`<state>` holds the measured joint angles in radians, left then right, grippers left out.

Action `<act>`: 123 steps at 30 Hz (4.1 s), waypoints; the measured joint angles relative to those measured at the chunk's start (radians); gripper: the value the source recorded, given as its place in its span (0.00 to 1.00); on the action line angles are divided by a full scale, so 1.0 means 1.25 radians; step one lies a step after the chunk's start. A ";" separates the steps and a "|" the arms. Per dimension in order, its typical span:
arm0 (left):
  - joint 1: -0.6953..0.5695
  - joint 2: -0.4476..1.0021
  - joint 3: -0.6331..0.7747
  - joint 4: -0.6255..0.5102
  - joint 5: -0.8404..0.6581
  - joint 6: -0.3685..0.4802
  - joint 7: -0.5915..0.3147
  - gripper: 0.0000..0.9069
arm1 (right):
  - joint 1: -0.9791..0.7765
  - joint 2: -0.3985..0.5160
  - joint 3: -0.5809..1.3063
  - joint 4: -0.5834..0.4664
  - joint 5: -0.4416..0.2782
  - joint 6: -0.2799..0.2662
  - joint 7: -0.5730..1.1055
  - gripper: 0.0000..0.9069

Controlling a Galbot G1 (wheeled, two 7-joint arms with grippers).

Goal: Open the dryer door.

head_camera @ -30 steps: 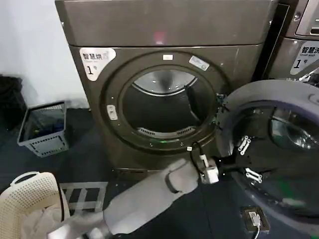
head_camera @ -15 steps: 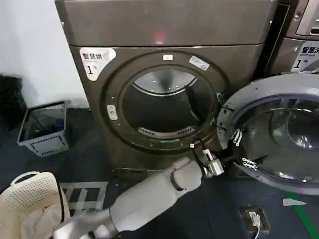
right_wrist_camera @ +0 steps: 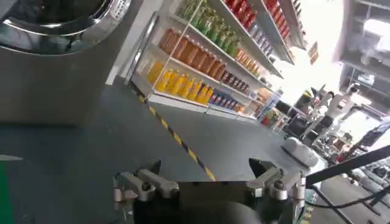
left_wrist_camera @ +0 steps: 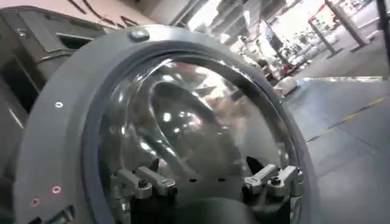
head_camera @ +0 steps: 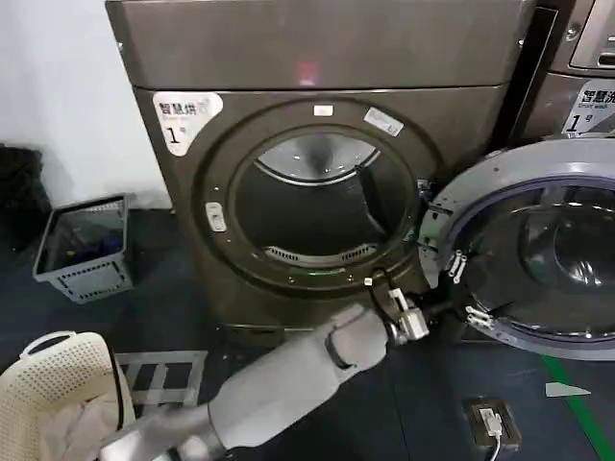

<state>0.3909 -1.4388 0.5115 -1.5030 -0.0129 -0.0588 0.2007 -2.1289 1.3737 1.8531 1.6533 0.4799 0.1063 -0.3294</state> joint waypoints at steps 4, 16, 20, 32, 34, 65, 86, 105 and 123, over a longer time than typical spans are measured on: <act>0.018 0.040 -0.002 -0.058 -0.030 0.045 0.034 1.00 | 0.005 -0.001 0.007 0.001 -0.019 -0.010 0.000 1.00; 0.113 0.262 -0.048 -0.332 -0.133 0.156 0.063 1.00 | 0.033 -0.002 0.029 0.044 -0.069 -0.103 0.005 1.00; 0.166 0.356 -0.085 -0.415 -0.169 0.138 0.079 1.00 | 0.047 0.003 0.035 0.056 -0.091 -0.126 0.008 1.00; 0.440 0.593 -0.375 -0.551 -0.358 0.294 0.011 1.00 | 0.073 0.037 0.058 0.060 -0.163 -0.165 0.071 1.00; 0.481 0.607 -0.439 -0.552 -0.402 0.330 -0.016 1.00 | 0.077 0.043 0.065 0.056 -0.182 -0.162 0.077 1.00; 1.008 0.694 -1.099 -0.442 -1.138 0.624 -0.564 1.00 | 0.146 0.076 0.093 0.018 -0.206 -0.141 0.070 1.00; 1.077 0.800 -1.188 -0.309 -1.617 0.636 -0.866 1.00 | 0.146 0.081 0.092 0.016 -0.195 -0.126 0.068 1.00; 1.075 0.816 -1.196 -0.233 -1.725 0.636 -0.930 1.00 | 0.150 0.087 0.098 0.006 -0.206 -0.130 0.065 1.00; 1.079 0.815 -1.207 -0.219 -1.752 0.636 -0.931 1.00 | 0.157 0.091 0.104 0.003 -0.230 -0.126 0.058 1.00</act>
<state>1.7395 -0.4199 -0.9967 -1.7768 -2.2034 0.7363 -0.9633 -1.9322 1.4873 1.9825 1.6565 0.1926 -0.0506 -0.2573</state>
